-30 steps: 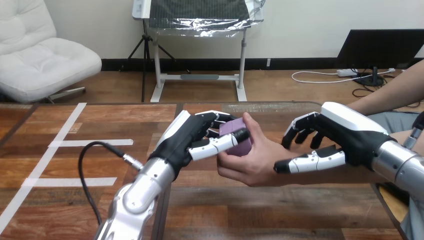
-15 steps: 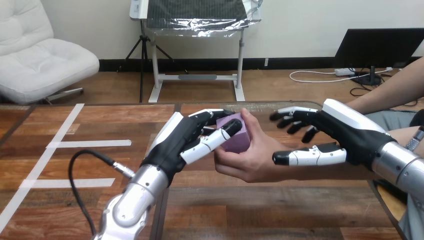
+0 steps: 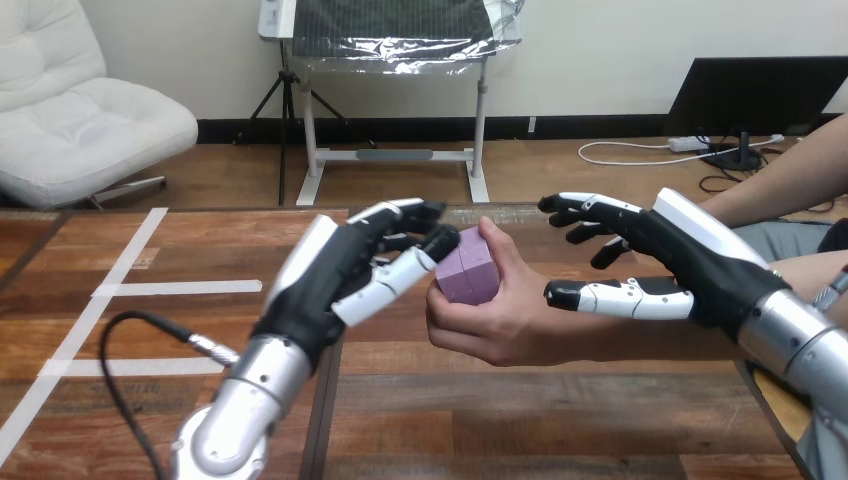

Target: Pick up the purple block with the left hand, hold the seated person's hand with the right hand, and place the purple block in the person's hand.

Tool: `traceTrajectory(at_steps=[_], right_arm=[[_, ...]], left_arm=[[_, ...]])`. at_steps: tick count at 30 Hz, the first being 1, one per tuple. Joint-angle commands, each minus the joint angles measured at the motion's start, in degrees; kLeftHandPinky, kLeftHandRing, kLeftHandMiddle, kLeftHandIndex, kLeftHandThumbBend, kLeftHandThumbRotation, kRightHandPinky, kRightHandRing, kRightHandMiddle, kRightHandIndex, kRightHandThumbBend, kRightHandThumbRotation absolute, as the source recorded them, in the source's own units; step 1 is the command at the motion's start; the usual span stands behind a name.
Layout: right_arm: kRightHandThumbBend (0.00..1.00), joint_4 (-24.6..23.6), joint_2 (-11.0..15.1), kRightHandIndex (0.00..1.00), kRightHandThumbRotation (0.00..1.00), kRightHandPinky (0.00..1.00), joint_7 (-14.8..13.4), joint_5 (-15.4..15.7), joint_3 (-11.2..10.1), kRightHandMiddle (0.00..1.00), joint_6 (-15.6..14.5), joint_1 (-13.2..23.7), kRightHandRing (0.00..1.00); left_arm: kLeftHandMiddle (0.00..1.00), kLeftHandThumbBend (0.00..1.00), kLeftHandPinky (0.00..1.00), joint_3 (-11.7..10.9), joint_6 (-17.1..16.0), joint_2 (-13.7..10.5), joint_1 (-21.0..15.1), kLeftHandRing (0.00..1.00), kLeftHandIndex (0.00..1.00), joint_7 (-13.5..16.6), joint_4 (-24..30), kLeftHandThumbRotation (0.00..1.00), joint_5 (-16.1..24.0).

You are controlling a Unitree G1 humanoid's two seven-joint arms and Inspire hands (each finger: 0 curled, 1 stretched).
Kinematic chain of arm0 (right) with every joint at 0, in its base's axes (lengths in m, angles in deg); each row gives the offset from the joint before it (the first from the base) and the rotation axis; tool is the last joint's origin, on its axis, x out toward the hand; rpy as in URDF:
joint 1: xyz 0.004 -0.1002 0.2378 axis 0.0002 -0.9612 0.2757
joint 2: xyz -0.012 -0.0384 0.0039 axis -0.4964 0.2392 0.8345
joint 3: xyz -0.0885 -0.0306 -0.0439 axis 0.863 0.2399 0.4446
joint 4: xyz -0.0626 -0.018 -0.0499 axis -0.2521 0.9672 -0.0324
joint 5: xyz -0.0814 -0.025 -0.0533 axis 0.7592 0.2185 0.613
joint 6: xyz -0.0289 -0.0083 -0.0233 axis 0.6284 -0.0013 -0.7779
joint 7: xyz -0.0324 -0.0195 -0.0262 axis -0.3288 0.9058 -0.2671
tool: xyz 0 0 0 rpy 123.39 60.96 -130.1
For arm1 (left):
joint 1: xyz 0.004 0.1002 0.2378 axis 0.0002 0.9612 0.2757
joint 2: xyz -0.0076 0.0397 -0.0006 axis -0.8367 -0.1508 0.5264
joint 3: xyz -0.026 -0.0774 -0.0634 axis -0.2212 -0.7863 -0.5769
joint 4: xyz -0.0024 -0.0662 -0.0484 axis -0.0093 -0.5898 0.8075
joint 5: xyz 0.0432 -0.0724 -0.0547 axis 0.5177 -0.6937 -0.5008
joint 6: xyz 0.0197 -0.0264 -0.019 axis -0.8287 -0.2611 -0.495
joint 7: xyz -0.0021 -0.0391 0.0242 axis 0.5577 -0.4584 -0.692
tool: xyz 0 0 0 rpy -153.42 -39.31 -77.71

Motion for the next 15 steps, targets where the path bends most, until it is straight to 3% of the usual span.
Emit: traceTrajectory(at_steps=[1,15], right_arm=[[0.95,1.16,-3.5,0.9,0.8,0.69,-2.19,-1.68,-0.96,0.88,2.22,-0.43,0.84],[0.88,2.2,-7.92,0.89,0.85,0.74,-2.76,-7.6,-2.35,0.88,6.48,-1.54,0.84]], left_arm=[[0.8,0.71,0.7,-2.34,-0.73,-0.82,0.86,0.8,0.79,1.53,4.55,0.81,-0.62],[0.81,0.64,0.73,-4.69,-1.77,-0.72,6.23,0.81,0.79,3.11,9.7,0.8,-1.47]])
